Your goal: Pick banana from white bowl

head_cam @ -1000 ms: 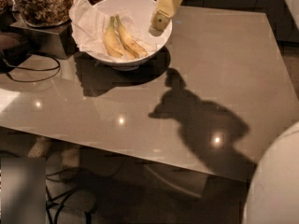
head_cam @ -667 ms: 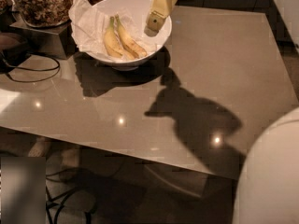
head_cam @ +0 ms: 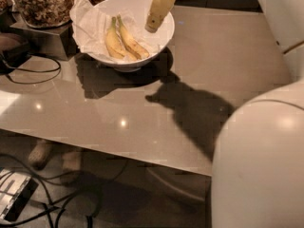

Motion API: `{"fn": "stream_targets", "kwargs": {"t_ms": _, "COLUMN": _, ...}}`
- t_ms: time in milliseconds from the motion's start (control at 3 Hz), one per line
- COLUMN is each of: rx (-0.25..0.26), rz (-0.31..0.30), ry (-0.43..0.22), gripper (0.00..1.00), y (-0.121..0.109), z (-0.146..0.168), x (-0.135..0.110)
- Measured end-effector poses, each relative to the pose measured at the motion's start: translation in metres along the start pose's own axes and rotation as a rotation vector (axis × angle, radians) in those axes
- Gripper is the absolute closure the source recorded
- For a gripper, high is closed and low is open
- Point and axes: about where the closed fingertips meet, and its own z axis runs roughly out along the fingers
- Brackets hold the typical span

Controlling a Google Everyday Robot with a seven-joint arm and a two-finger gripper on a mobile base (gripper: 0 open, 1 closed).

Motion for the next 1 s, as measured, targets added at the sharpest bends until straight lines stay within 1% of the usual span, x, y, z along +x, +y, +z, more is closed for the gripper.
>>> {"fn": "stream_targets", "kwargs": {"t_ms": 333, "rx": -0.005, "rz": 0.038, "ry": 0.012, "gripper": 0.36, "y": -0.011, "z": 0.009, "x": -0.005}}
{"fn": "stream_targets", "kwargs": {"t_ms": 667, "rx": -0.003, "rz": 0.071, "ry": 0.029, "gripper": 0.37, "y": -0.024, "z": 0.026, "x": -0.015}}
{"fn": "stream_targets", "kwargs": {"t_ms": 1000, "rx": 0.006, "rz": 0.092, "ry": 0.049, "gripper": 0.38, "y": -0.035, "z": 0.048, "x": -0.030}}
